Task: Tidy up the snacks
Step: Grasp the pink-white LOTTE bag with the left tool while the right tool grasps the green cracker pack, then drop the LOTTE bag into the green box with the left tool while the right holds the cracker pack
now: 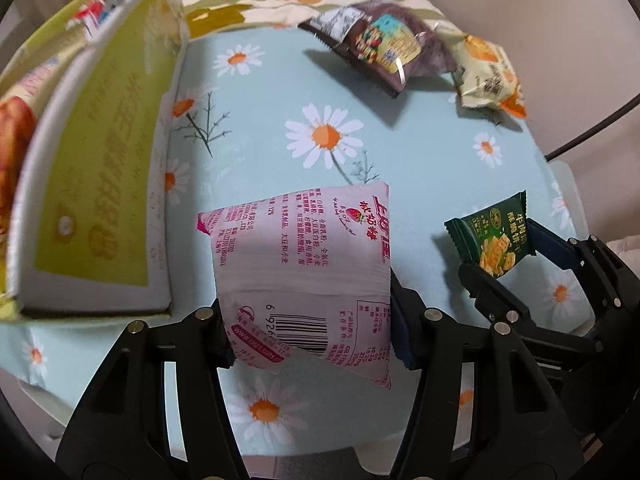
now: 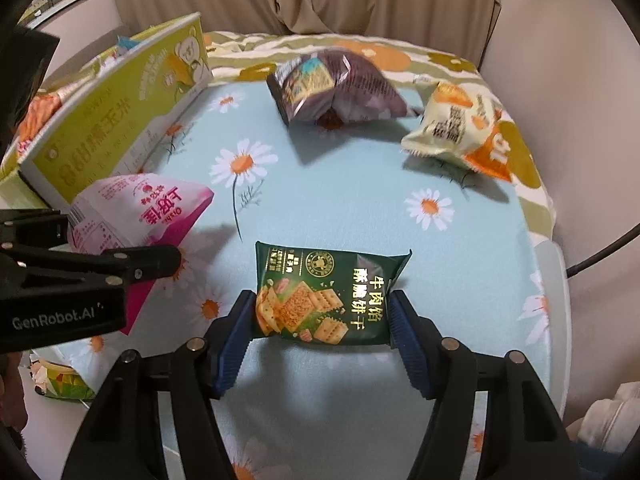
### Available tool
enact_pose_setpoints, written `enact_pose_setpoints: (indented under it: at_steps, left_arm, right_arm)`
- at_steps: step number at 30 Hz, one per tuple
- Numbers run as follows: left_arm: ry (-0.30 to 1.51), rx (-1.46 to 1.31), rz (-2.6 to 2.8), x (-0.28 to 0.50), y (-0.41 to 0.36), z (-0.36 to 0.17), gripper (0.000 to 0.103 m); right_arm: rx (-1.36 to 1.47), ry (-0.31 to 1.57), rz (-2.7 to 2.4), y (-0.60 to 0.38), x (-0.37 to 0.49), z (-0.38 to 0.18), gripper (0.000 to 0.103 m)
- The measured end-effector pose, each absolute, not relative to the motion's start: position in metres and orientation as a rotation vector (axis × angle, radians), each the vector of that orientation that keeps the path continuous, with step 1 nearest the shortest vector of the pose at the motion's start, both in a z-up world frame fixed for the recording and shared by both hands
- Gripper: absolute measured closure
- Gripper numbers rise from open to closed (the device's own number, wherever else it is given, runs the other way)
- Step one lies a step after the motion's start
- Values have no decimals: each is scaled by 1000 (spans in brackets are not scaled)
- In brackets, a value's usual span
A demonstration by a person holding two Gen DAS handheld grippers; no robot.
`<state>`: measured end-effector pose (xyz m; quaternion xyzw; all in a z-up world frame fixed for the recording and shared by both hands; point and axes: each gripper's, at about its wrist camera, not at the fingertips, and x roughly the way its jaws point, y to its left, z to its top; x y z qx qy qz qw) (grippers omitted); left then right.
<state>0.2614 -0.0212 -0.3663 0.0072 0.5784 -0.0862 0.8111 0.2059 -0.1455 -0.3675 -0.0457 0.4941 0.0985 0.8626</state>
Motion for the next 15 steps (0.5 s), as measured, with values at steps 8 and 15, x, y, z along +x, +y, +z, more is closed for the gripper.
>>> enact_pose_setpoints:
  at_steps: [8, 15]
  left_arm:
    - [1126, -27, -185, 244, -29, -304, 50]
    - [1021, -101, -116, 230, -8, -239, 50]
  right_arm:
    - [-112, 971, 235, -159, 199, -313, 41]
    - [-133, 903, 335, -156, 205, -251, 41]
